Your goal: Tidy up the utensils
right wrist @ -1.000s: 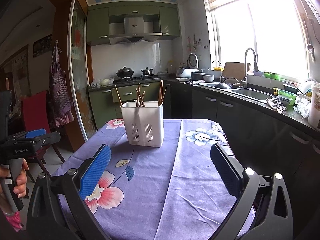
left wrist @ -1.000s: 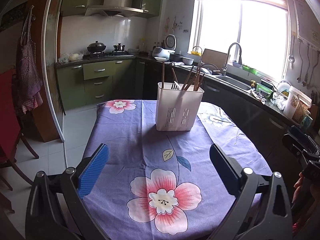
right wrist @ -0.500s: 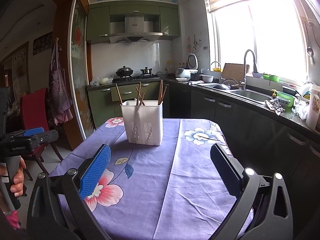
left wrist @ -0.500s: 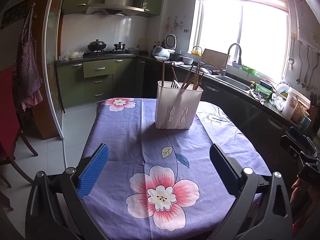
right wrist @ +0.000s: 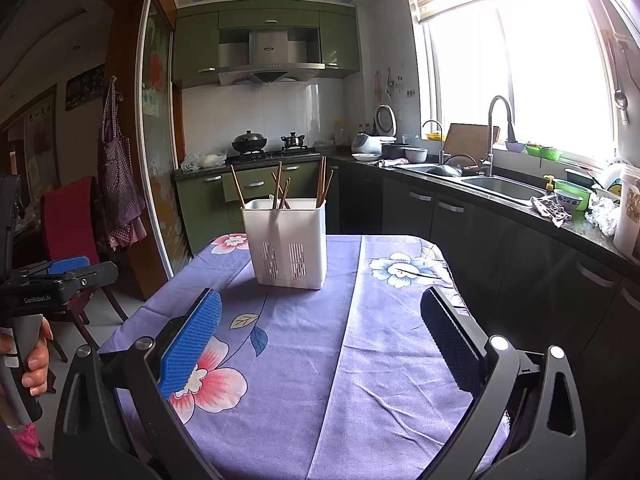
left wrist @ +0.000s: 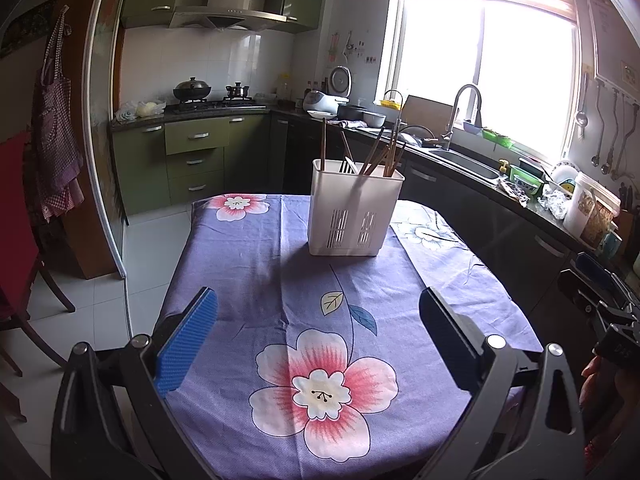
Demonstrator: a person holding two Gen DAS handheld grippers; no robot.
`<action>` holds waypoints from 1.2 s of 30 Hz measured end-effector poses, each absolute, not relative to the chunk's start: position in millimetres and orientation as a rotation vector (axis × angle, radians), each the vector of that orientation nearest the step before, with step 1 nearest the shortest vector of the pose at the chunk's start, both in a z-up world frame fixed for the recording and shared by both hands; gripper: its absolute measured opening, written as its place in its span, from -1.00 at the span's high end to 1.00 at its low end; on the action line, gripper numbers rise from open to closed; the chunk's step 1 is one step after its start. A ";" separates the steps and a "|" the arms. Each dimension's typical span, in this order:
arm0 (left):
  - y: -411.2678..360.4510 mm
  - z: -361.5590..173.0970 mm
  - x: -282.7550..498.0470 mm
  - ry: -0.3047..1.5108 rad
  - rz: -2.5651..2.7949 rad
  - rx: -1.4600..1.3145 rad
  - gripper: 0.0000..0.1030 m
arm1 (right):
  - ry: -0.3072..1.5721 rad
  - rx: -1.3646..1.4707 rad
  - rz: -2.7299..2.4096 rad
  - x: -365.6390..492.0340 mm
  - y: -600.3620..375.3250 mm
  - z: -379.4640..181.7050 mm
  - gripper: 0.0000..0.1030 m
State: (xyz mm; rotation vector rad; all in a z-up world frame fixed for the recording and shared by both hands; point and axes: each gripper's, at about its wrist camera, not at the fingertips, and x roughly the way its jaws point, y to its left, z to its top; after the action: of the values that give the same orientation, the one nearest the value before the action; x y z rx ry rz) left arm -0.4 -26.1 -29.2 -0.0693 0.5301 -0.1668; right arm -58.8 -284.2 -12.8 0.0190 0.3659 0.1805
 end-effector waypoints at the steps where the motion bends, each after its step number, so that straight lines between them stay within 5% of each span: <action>1: -25.6 -29.8 0.1 0.529 -0.167 -0.069 -0.86 | 0.366 0.020 0.181 -59.0 -284.1 -12.6 -0.91; 36: -25.4 -29.9 3.8 0.526 -0.156 -0.068 -0.86 | 0.374 0.021 0.188 -56.0 -283.0 -16.5 -0.91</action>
State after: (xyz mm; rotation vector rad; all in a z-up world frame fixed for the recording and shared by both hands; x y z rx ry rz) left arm 3.8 -25.4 -29.9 -0.0683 0.5259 -0.1562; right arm -56.0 -283.0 -16.5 0.0208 0.3742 0.1879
